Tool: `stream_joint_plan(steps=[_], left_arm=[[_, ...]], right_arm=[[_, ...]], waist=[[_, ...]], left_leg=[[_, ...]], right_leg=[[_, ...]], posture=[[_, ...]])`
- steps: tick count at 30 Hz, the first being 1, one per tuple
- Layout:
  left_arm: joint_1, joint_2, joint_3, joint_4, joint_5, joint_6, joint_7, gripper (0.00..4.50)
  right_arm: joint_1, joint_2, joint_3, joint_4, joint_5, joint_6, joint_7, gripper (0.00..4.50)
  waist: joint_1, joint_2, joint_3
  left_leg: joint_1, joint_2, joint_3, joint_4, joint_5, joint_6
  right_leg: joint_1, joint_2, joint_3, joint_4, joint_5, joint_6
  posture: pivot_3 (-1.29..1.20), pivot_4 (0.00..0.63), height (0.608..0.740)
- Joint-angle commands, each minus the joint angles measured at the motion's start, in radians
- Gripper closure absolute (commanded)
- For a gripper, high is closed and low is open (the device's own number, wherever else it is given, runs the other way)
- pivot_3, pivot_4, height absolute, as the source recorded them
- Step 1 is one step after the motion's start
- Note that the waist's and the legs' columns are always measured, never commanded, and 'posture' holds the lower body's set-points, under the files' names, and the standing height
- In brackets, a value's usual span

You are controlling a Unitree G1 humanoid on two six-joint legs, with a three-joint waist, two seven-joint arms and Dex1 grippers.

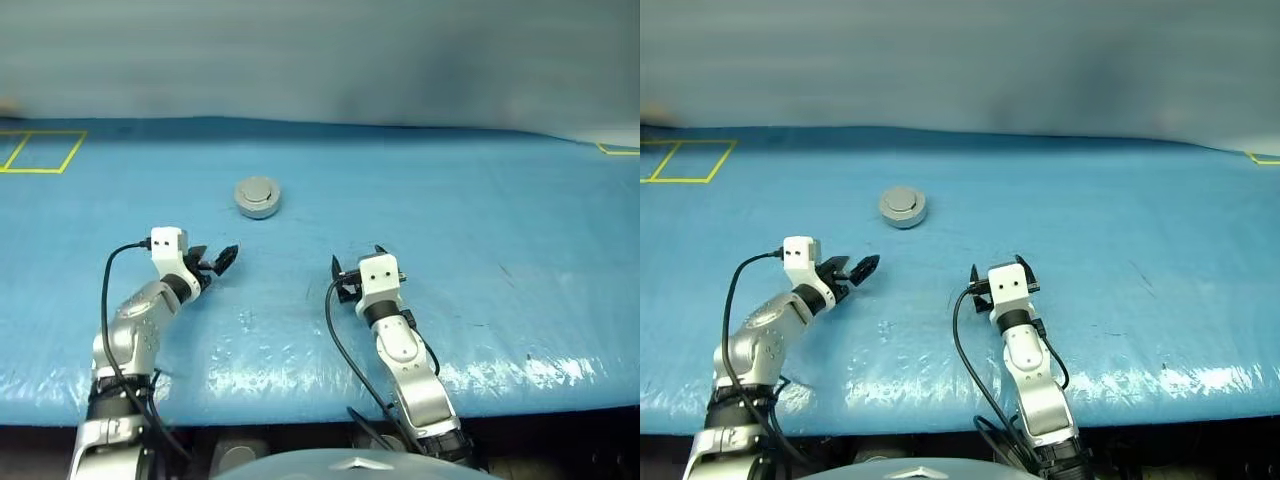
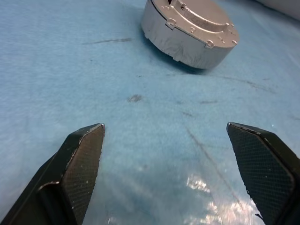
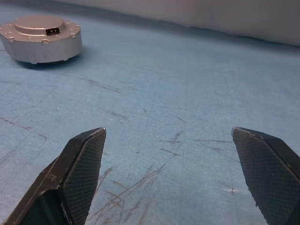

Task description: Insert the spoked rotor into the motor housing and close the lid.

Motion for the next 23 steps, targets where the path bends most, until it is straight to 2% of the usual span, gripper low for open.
stream_joint_plan(steps=[1,7,13,19,23], left_arm=[[0.066,-0.029,-0.050,-0.109,0.114,-0.209,0.019,0.04],[0.192,-0.128,-0.105,-0.145,0.227,-0.486,0.065,0.04],[0.263,-0.222,-0.122,-0.161,0.252,-0.485,0.152,0.04],[0.274,-0.178,-0.186,-0.134,0.343,-0.504,0.124,0.04],[0.260,-0.175,-0.175,-0.137,0.334,-0.509,0.126,0.04]], right_arm=[[0.005,0.005,-0.027,-0.042,0.025,0.004,0.004,0.00],[0.059,-0.023,-0.061,-0.060,0.045,-0.049,0.014,0.00],[0.109,-0.009,-0.073,-0.080,0.045,-0.038,-0.001,0.00],[0.117,-0.001,-0.043,-0.066,0.029,-0.045,0.004,0.00],[0.100,-0.001,-0.044,-0.056,0.024,-0.048,0.000,0.00]], waist=[[0.009,-0.001,0.000],[0.015,-0.001,0.000],[0.011,-0.001,0.000],[0.008,-0.001,0.000],[0.008,-0.001,0.000]], left_leg=[[-0.002,0.000,0.000,0.000,0.000,0.000],[-0.005,0.000,0.001,-0.001,0.000,0.000],[-0.007,0.000,0.001,-0.003,0.000,0.000],[-0.011,0.000,0.001,-0.002,0.000,0.001],[-0.012,0.000,0.001,-0.003,0.000,0.001]], right_leg=[[-0.001,0.000,0.000,-0.001,0.000,0.000],[-0.004,-0.001,0.000,-0.003,0.000,0.000],[-0.006,0.000,0.000,-0.004,0.000,0.000],[-0.010,0.000,0.000,-0.004,0.000,0.000],[-0.013,0.000,0.000,-0.003,0.000,0.000]], posture=[[0.00,0.150,0.740],[0.00,0.150,0.740],[0.00,0.150,0.740],[0.00,0.150,0.740],[0.00,0.150,0.740]])
